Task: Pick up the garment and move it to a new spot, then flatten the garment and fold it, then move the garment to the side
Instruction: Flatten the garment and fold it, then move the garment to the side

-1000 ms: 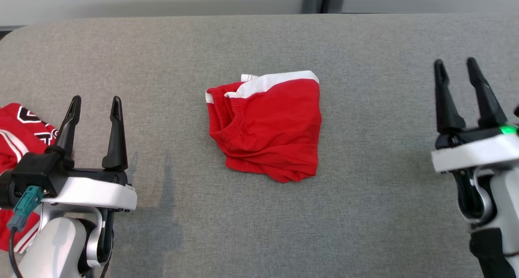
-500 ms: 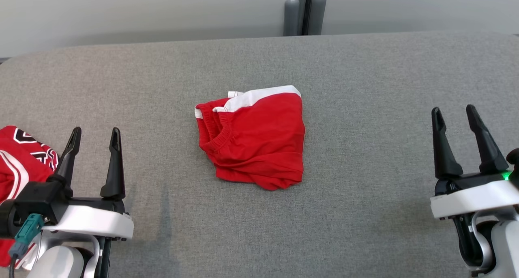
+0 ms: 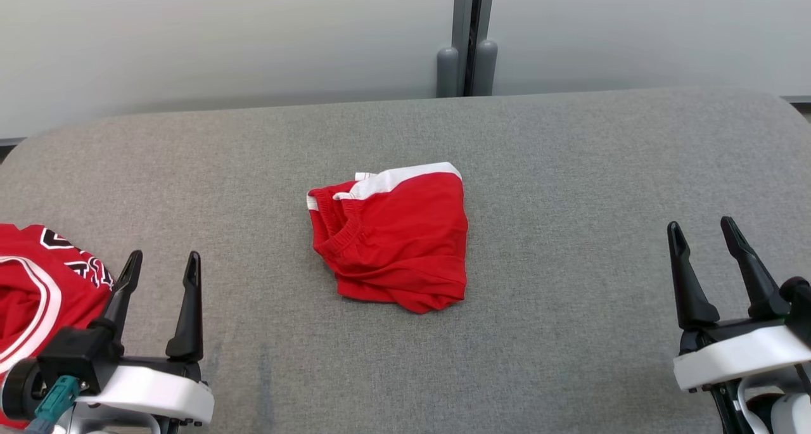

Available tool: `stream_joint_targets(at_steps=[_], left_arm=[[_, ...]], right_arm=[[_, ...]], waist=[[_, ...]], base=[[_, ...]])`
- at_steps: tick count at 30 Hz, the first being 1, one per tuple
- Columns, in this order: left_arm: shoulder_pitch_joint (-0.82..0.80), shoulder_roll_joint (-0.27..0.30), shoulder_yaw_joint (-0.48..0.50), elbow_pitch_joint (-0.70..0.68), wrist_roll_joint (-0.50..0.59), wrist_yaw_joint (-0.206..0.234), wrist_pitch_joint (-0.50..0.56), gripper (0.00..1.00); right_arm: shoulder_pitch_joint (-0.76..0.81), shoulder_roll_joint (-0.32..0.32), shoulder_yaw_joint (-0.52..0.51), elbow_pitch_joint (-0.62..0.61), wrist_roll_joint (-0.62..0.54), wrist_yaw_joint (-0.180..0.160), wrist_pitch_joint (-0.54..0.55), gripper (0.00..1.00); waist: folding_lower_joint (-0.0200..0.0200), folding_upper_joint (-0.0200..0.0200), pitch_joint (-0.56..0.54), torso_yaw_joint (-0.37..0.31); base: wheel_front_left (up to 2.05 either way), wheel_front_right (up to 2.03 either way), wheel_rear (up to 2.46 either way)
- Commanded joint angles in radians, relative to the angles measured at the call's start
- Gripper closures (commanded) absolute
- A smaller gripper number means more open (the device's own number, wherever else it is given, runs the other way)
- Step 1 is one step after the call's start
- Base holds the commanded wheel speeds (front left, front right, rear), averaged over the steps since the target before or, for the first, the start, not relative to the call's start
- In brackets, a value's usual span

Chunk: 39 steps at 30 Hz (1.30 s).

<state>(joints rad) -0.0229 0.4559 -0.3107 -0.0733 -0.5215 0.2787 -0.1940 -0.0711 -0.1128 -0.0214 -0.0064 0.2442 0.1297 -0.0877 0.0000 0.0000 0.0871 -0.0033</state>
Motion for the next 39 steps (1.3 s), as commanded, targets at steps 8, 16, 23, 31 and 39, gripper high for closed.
stream_joint_targets(at_steps=[8, 16, 23, 31, 39], left_arm=[[0.046, 0.005, 0.0, -0.01, -0.011, 0.014, -0.001, 0.0], [0.053, 0.011, -0.002, -0.018, -0.008, 0.025, 0.006, 0.0], [0.047, 0.012, -0.009, -0.017, -0.006, 0.029, 0.011, 0.0], [0.033, 0.012, -0.011, -0.013, -0.006, 0.032, 0.01, 0.0], [-0.003, 0.013, -0.012, -0.02, 0.0, 0.023, 0.002, 0.0]], right_arm=[[0.055, 0.002, -0.025, -0.041, -0.017, 0.002, 0.028, 0.0], [0.06, 0.008, -0.025, -0.067, -0.026, 0.002, 0.047, 0.0], [0.059, 0.009, -0.026, -0.062, -0.022, 0.002, 0.05, 0.0], [0.052, 0.008, -0.024, -0.057, -0.021, 0.002, 0.053, 0.0], [0.031, 0.009, -0.037, -0.048, -0.016, 0.002, 0.047, 0.0]], waist=[[0.0, 0.0, -0.035, 0.005], [0.0, 0.0, -0.038, 0.0], [0.0, 0.0, -0.038, 0.003], [0.0, 0.0, -0.033, 0.006], [0.0, 0.0, -0.001, 0.023]], base=[[0.0, 0.0, 0.0], [0.0, 0.0, 0.0], [0.0, 0.0, 0.0], [0.0, 0.0, 0.0], [0.0, 0.0, 0.0]])
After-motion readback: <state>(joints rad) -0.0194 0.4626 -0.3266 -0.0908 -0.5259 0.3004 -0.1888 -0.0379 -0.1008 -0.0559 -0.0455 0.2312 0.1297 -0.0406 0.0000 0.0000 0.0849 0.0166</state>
